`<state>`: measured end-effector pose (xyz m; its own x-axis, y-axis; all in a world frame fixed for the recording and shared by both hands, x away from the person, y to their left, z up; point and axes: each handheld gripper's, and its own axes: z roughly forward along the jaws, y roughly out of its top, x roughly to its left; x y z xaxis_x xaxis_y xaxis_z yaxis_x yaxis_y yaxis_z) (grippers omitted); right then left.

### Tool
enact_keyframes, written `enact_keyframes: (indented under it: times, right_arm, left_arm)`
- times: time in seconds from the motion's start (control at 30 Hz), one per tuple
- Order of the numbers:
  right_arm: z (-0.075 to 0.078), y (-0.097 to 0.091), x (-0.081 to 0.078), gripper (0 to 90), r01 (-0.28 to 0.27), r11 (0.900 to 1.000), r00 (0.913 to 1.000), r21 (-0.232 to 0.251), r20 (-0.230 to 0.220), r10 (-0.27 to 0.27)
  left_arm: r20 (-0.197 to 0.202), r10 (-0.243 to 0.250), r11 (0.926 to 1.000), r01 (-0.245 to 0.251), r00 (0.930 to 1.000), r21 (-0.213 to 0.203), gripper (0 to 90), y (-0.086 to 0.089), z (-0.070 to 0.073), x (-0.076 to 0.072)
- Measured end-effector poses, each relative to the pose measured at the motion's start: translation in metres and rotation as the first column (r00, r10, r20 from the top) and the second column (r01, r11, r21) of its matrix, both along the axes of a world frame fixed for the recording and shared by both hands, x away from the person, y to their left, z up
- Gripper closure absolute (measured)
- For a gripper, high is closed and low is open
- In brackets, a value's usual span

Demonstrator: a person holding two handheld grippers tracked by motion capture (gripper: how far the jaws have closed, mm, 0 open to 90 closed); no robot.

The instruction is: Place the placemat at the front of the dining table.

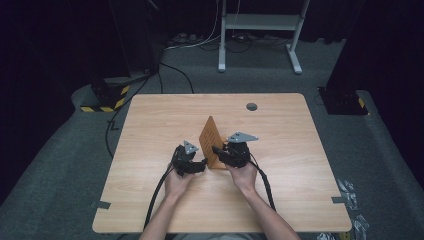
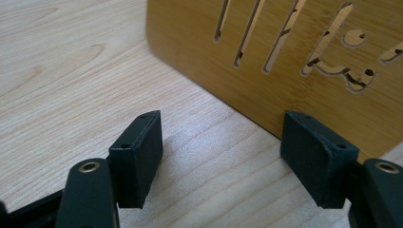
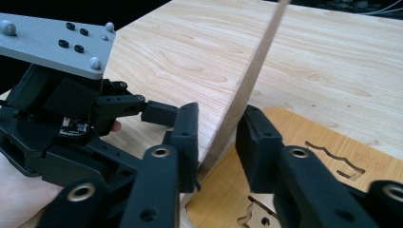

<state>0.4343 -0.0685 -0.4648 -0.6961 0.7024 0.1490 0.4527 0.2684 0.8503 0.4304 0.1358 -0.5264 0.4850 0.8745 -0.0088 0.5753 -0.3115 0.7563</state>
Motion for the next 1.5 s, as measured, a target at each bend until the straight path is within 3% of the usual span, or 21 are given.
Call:
enact_keyframes:
  times: [0.23, 0.5, 0.6, 0.73, 0.97, 1.17, 1.5]
  right_arm:
    - [0.002, -0.001, 0.000, 77.1, -0.013, 0.9999, 0.9999, 0.008, -0.003, 0.013]
    - [0.005, 0.000, -0.003, 84.9, -0.054, 0.9983, 0.9984, 0.021, -0.012, 0.054]
    - [0.006, 0.001, -0.003, 85.7, -0.065, 0.9979, 0.9979, 0.005, -0.007, 0.065]
    - [0.007, 0.001, -0.003, 86.3, -0.074, 0.9972, 0.9971, 0.002, -0.017, 0.074]
    - [0.010, -0.001, -0.003, 86.4, -0.077, 0.9970, 0.9969, 0.004, -0.012, 0.077]
    - [0.016, -0.002, -0.002, 86.5, -0.100, 0.9945, 0.9950, -0.034, 0.008, 0.100]
    - [0.018, -0.013, 0.000, 86.6, -0.084, 0.9962, 0.9965, -0.023, 0.004, 0.084]
  left_arm:
    - [-0.003, 0.010, 0.9999, -0.010, 0.9999, -0.011, 31.1, 0.001, 0.000, 0.000]
    - [0.025, 0.018, 0.9996, -0.017, 0.9995, -0.023, 29.2, 0.006, 0.001, -0.004]
    - [0.030, 0.026, 0.9981, -0.024, 0.9992, -0.056, 29.0, 0.009, 0.002, -0.004]
    - [0.039, 0.026, 0.9976, -0.024, 0.9989, -0.065, 28.5, 0.011, 0.003, -0.006]
    - [0.054, 0.028, 0.9983, -0.025, 0.9981, -0.052, 25.8, 0.010, 0.004, -0.007]
    - [0.051, 0.038, 0.9977, -0.035, 0.9980, -0.058, 25.3, 0.010, 0.004, -0.007]
    - [0.046, 0.060, 0.9968, -0.057, 0.9971, -0.055, 26.0, 0.011, 0.003, -0.006]
